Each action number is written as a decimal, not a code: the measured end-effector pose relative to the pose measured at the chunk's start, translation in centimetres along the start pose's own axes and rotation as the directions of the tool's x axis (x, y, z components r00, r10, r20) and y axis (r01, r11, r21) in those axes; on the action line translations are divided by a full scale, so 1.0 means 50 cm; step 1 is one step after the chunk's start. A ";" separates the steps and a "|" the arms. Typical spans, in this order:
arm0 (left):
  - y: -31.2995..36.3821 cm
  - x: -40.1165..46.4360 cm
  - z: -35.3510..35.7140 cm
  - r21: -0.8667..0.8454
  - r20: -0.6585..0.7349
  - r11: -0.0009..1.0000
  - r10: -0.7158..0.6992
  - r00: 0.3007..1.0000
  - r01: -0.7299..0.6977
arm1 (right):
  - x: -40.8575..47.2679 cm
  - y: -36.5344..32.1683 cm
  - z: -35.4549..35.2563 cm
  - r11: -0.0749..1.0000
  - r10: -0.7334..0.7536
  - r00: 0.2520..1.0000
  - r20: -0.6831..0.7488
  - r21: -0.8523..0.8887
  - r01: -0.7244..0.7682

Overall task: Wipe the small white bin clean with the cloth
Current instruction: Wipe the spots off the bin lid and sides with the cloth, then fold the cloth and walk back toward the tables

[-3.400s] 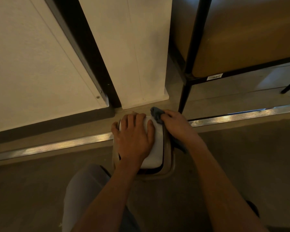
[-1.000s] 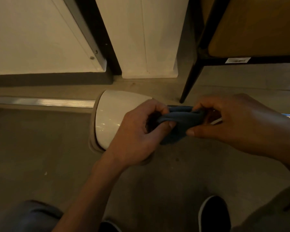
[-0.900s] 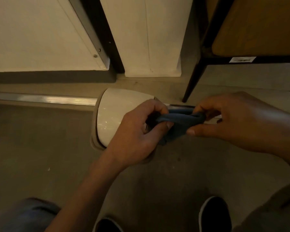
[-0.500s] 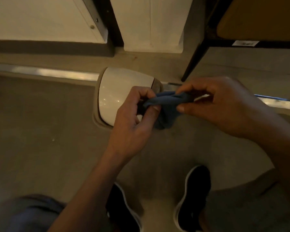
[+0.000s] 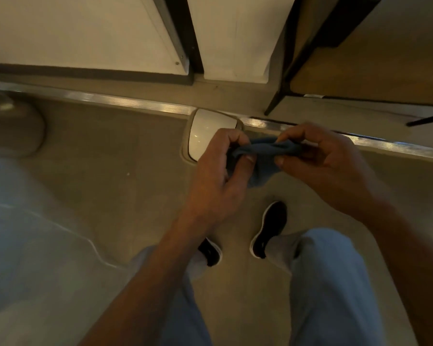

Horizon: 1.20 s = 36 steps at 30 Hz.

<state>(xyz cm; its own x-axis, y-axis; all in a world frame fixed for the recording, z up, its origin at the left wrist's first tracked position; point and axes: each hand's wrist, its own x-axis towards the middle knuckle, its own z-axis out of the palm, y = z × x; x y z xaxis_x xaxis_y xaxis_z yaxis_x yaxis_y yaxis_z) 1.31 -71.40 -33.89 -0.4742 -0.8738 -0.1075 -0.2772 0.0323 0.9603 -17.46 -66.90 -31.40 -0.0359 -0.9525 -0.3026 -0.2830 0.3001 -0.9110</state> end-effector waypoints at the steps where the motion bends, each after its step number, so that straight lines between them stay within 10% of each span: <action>1: 0.037 -0.006 -0.010 0.014 0.004 1.000 -0.001 1.000 0.001 | -0.014 -0.035 -0.012 1.000 0.010 1.000 0.002 0.018 -0.010; 22: 0.742 0.011 -0.144 0.075 -0.044 0.942 0.330 0.943 -0.326 | -0.213 -0.662 -0.287 0.962 -0.244 0.960 -0.138 -0.156 0.222; 36: 0.975 0.084 -0.001 0.163 -0.229 0.839 0.544 0.807 -0.519 | -0.281 -0.769 -0.482 0.860 -0.467 0.767 -0.441 -0.025 0.509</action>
<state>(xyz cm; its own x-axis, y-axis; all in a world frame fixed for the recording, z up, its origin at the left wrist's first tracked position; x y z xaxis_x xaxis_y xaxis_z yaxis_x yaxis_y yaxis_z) -14.14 -73.53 12.48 -0.3418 -0.7992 0.4944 -0.1227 0.5595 0.8197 -29.16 -66.30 14.62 -0.3178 -0.8936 0.3170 -0.2858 -0.2285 -0.9307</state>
